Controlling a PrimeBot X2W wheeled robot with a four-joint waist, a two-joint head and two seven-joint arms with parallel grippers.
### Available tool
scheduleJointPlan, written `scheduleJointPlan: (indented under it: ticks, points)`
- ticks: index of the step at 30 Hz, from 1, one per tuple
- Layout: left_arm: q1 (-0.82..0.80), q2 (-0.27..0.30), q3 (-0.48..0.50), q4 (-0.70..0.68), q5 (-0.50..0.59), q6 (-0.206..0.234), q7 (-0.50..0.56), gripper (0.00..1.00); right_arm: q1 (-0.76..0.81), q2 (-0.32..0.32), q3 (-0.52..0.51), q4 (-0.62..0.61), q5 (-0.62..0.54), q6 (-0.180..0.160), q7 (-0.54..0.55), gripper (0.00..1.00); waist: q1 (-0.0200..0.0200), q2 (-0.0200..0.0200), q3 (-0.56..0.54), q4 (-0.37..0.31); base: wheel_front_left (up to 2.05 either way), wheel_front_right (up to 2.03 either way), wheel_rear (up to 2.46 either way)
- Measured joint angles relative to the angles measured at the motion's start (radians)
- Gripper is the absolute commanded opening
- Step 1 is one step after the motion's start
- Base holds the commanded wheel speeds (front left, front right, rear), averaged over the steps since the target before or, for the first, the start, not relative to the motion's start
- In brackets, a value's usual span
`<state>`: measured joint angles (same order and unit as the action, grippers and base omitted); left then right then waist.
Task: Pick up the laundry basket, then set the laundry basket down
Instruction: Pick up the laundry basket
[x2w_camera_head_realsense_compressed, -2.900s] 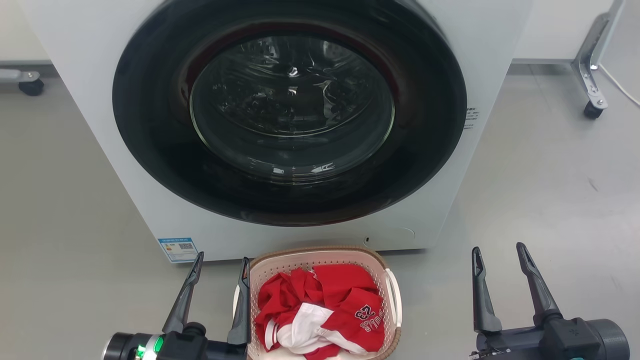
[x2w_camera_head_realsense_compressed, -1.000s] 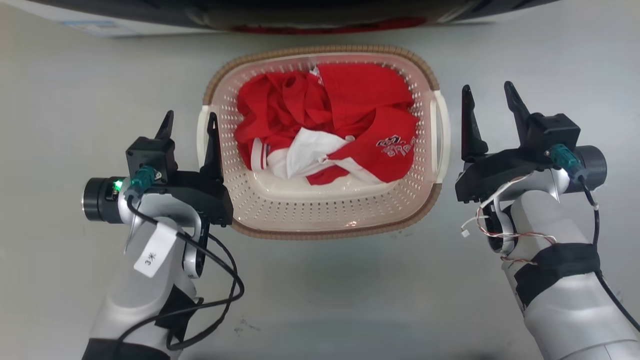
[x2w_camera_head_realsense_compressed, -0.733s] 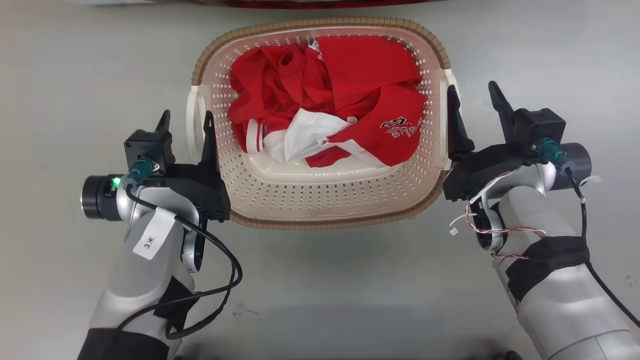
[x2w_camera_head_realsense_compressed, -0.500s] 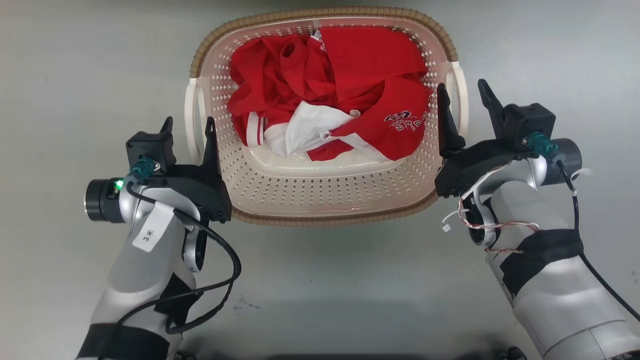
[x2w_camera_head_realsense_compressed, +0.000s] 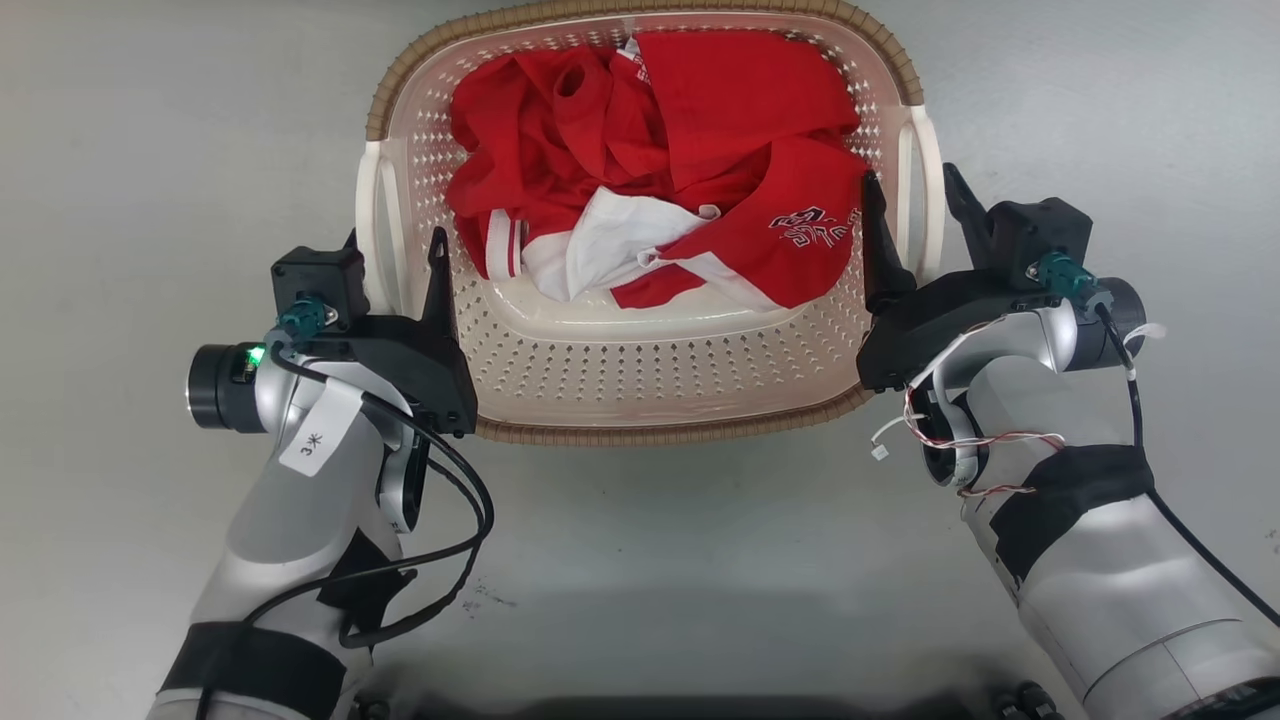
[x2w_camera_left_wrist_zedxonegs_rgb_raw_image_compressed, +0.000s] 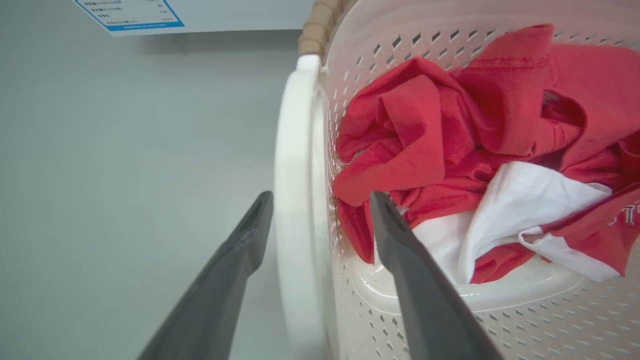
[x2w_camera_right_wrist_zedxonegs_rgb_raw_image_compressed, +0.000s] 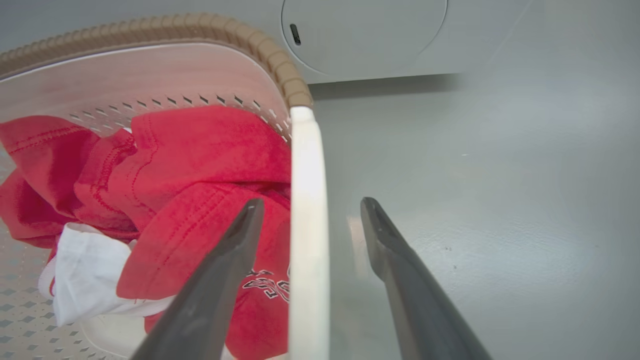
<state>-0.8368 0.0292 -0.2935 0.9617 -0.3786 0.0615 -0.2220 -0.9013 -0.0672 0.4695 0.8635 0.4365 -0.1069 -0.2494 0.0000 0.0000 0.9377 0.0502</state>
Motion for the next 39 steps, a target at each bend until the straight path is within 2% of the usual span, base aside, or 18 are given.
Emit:
scheduleJointPlan:
  ticks: [18,39]
  points:
    - [-0.039,0.0,-0.084,0.058,-0.07,0.004,-0.002,1.0,-0.052,0.0,0.087,0.074,0.111,-0.016,0.0,1.0,0.0,0.0,-0.001,0.008,0.0,0.0,0.0]
    - [-0.064,0.0,-0.176,0.096,-0.142,0.019,-0.01,1.0,-0.095,0.0,0.176,0.121,0.2,-0.018,-0.003,1.0,0.0,0.0,0.001,0.012,0.0,0.0,0.0]
